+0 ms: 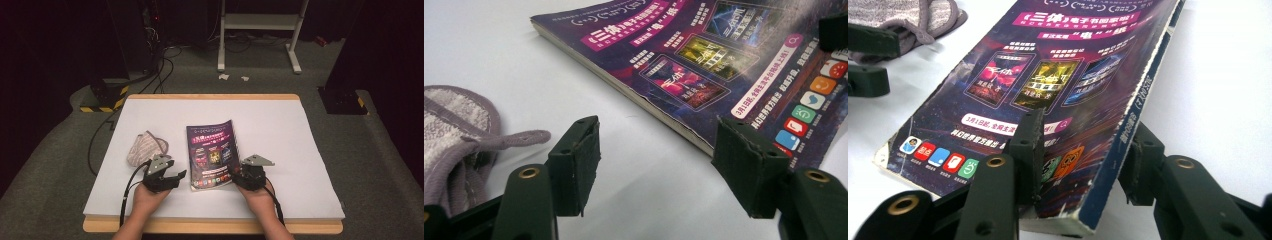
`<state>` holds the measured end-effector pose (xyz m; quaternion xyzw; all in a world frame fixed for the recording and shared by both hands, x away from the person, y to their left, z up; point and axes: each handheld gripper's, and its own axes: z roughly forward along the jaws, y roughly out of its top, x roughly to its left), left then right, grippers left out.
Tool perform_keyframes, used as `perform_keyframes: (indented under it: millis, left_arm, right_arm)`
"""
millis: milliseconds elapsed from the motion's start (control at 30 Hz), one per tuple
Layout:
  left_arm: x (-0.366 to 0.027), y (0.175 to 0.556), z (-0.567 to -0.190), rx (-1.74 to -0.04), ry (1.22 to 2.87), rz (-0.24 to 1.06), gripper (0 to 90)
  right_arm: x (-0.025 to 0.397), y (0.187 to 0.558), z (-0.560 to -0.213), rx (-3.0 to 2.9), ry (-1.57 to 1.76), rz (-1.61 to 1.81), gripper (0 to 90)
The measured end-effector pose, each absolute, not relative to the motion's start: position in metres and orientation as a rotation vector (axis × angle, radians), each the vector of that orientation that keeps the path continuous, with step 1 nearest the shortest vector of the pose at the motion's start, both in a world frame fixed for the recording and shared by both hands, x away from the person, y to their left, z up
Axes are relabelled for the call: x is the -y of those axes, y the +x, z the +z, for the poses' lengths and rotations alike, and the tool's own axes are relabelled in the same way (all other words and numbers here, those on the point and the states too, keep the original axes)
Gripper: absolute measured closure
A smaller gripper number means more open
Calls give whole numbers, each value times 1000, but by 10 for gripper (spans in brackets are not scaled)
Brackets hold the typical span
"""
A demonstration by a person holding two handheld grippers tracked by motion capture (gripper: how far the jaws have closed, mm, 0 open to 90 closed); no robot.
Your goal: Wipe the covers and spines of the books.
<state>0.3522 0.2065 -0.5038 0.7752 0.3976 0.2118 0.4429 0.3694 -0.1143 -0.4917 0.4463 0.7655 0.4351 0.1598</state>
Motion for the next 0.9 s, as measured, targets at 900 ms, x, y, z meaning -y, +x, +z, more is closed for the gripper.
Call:
perform_keyframes:
  millis: [900]
  left_arm:
    - [-212,347,-494,-965,1879,536,338]
  right_arm:
    - [121,371,-467,-2033,1199,1371,844]
